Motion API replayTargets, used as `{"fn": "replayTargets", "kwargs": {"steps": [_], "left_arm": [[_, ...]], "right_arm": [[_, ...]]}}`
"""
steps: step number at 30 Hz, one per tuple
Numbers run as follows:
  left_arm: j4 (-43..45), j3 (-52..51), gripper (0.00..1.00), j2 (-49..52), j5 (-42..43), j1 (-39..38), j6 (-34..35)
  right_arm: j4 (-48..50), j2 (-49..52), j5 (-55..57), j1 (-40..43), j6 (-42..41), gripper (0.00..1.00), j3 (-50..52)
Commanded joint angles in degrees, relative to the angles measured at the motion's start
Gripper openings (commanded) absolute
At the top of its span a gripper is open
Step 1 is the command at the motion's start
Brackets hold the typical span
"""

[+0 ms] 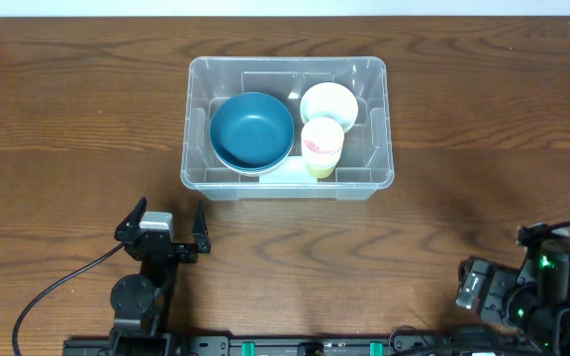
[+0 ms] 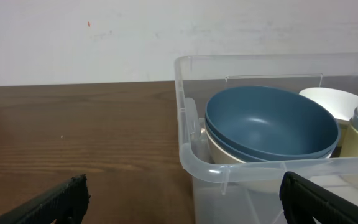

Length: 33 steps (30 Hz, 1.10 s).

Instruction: Pack container

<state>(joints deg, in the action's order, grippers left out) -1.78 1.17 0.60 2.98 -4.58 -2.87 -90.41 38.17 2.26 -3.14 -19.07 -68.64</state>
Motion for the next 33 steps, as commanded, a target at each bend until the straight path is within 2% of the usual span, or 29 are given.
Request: {"fn": "replayTargets", "kwargs": {"steps": [1, 4, 9, 15, 18, 29, 33], "left_arm": [[-2.2, -0.9, 0.98, -0.3, -0.9, 0.3, -0.5], [-2.2, -0.9, 0.98, -0.3, -0.9, 0.3, -0.5], [-2.2, -0.9, 0.98, -0.3, -0.9, 0.3, -0.5], [-2.2, -0.9, 0.98, -0.3, -0.9, 0.3, -0.5], [-2.2, -0.9, 0.98, -0.3, -0.9, 0.3, -0.5], [-2.2, -0.9, 0.98, -0.3, -0.9, 0.3, -0.5], [-2.2, -0.9, 0.98, -0.3, -0.9, 0.3, -0.5]], "right_arm": [[0.9, -0.9, -0.9, -0.6, -1.0, 0.99, 0.1], [4.2, -1.9, -0.9, -0.6, -1.0, 0.99, 0.5], [22.8, -6.2, -4.1, -0.6, 1.1, 0.99, 5.6], [52.2, -14.0, -9.5, -0.6, 9.5, 0.99, 21.6], [63.3, -17.6, -10.3, -0.6, 11.6, 0.99, 29.7], [97.7, -27.3, -10.2, -0.6, 13.8, 0.99, 53.6], [104.7, -31.0, -10.2, -0.6, 15.4, 0.99, 59.3]]}}
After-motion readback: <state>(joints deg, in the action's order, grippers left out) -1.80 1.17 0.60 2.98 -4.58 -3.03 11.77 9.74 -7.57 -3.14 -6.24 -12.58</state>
